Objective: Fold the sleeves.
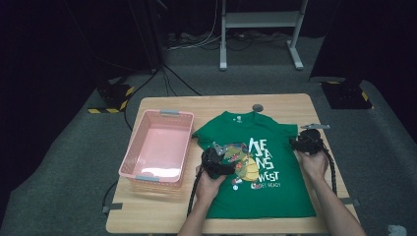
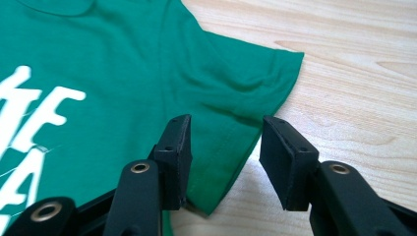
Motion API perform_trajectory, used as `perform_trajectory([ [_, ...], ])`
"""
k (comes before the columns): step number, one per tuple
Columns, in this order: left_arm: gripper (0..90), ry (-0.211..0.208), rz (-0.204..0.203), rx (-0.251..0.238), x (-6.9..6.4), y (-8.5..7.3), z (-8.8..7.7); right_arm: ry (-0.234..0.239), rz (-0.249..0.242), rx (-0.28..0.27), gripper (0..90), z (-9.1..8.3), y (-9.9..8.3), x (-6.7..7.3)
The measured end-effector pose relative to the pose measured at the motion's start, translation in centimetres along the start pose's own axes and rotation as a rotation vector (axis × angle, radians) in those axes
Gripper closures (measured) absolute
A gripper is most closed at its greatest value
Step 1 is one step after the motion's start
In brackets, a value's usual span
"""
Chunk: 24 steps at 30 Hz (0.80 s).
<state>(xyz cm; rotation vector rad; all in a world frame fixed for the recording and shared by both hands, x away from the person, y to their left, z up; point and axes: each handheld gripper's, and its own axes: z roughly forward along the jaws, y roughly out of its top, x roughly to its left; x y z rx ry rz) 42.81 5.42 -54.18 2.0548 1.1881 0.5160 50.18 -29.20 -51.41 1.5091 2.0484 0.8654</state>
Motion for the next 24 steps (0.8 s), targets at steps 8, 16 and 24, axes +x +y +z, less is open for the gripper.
perform_trajectory([
  [8,15.2,-0.002,-0.002,-0.001,0.0,0.0,0.0,-0.017,0.026,0.023,54.1,1.2,0.1,-0.5],
  [16,15.2,-0.002,0.001,0.001,0.0,0.0,0.0,-0.03,0.018,0.055,55.1,2.2,0.6,-0.5],
  [24,15.3,-0.003,-0.004,-0.001,0.0,0.0,0.0,-0.005,-0.006,0.056,68.0,2.3,0.7,-0.4],
])
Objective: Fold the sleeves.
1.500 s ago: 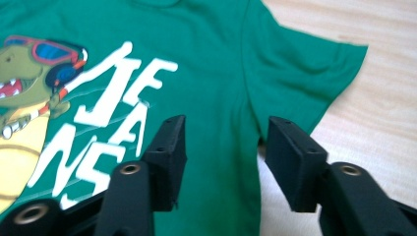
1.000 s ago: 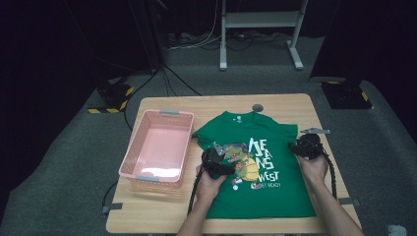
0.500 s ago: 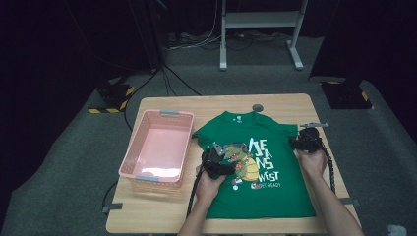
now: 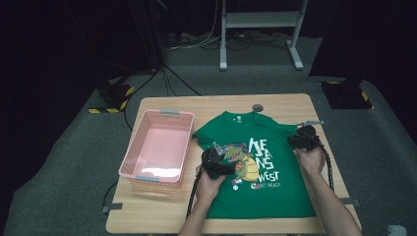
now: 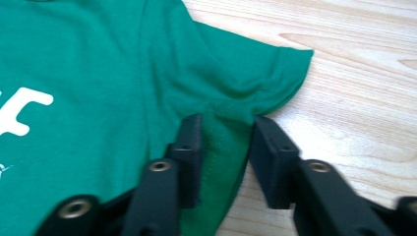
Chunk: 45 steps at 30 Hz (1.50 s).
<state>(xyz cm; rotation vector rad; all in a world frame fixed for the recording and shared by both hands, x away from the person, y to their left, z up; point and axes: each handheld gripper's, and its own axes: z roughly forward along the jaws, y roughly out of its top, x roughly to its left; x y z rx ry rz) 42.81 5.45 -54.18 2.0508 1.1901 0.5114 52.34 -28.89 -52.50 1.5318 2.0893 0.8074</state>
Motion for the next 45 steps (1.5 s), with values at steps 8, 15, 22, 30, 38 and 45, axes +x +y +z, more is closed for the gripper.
perform_trajectory([
  [8,15.3,-0.001,-0.001,0.0,0.0,0.0,0.0,0.029,-0.026,-0.015,84.7,0.0,-0.2,0.3],
  [15,15.2,-0.01,-0.006,-0.003,0.2,0.0,-0.1,0.024,-0.036,0.018,86.3,-0.1,0.2,0.5],
  [22,15.2,-0.014,-0.012,-0.004,0.2,0.0,-0.1,0.021,-0.051,0.034,86.4,-0.2,0.5,0.6],
  [30,15.2,-0.014,-0.012,-0.004,0.2,0.0,-0.1,0.032,-0.067,0.009,86.4,-0.6,0.5,1.2],
  [38,15.2,-0.014,-0.012,-0.004,0.2,0.0,-0.1,0.031,-0.077,-0.025,86.3,-1.2,1.1,1.6],
  [45,15.2,-0.016,-0.019,-0.009,0.2,-0.1,-0.1,0.042,-0.098,-0.068,86.2,-2.0,1.8,2.3],
])
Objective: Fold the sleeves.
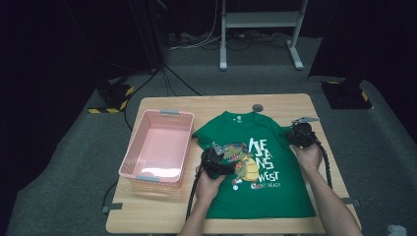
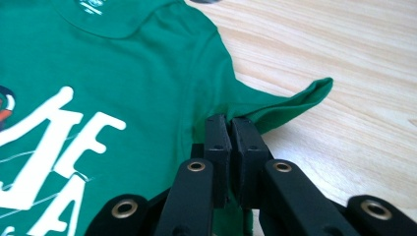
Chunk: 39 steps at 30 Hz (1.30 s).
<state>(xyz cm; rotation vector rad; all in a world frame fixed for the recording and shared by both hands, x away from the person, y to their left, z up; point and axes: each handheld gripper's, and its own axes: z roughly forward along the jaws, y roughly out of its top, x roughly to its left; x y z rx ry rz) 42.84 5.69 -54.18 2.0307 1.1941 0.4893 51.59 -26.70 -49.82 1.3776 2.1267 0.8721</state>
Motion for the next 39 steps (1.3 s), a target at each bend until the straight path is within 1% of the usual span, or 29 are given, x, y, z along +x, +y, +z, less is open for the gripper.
perform_trajectory([
  [8,15.2,0.002,0.003,0.002,0.0,0.0,0.0,0.016,-0.041,-0.027,86.0,-0.1,0.5,1.3],
  [12,15.2,0.004,0.01,0.005,0.0,0.0,0.0,0.033,-0.035,-0.049,85.8,-0.3,0.8,1.7],
  [15,15.1,0.005,0.011,0.006,0.0,0.0,0.0,0.05,-0.046,-0.06,85.8,-0.3,0.8,2.1],
  [20,15.2,0.005,0.011,0.006,0.0,0.0,0.0,0.063,-0.058,-0.054,85.8,0.1,1.0,2.7],
  [22,15.2,0.006,0.012,0.006,-0.1,0.0,0.0,0.074,-0.05,-0.058,85.7,0.1,1.1,2.9],
  [24,15.1,0.006,0.01,0.007,-0.1,0.0,0.0,0.083,-0.052,-0.055,85.7,0.1,1.2,3.2],
  [27,15.1,0.002,0.004,0.003,0.0,0.0,0.0,0.097,-0.07,-0.054,85.6,0.3,1.3,3.9],
  [30,15.1,0.0,0.001,0.001,0.0,0.0,0.0,0.113,-0.093,-0.042,85.2,0.8,1.4,4.7],
  [32,15.1,0.0,0.001,0.001,0.0,0.0,0.0,0.12,-0.099,-0.037,83.9,1.2,1.4,5.1],
  [35,15.0,0.002,0.008,0.005,0.0,0.0,0.0,0.117,-0.118,-0.017,82.6,1.7,1.3,5.7],
  [39,15.0,-0.002,0.0,0.001,0.0,0.0,0.0,0.125,-0.11,0.001,77.4,2.4,1.0,6.0],
])
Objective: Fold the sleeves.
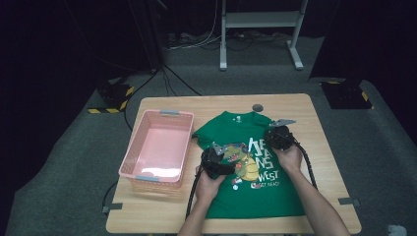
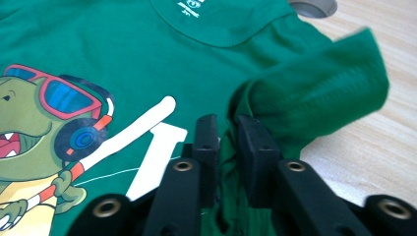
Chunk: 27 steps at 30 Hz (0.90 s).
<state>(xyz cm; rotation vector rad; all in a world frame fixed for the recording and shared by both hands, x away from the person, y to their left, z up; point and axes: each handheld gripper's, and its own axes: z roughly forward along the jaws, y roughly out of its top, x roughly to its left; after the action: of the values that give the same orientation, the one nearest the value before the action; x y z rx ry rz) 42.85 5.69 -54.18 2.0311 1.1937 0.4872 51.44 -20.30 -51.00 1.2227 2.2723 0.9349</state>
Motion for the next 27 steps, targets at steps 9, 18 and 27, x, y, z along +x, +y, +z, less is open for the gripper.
perform_trajectory([
  [9,15.0,-0.003,-0.002,-0.001,0.0,0.0,0.0,0.034,0.059,-0.008,56.0,-0.1,-0.6,-0.6],
  [18,15.0,-0.004,-0.001,-0.001,0.1,0.0,0.0,0.058,0.081,-0.031,43.2,-0.7,-0.6,-0.9],
  [27,15.0,-0.008,-0.005,-0.003,0.1,0.0,0.0,0.057,0.098,-0.043,38.8,-1.2,-0.8,-1.5],
])
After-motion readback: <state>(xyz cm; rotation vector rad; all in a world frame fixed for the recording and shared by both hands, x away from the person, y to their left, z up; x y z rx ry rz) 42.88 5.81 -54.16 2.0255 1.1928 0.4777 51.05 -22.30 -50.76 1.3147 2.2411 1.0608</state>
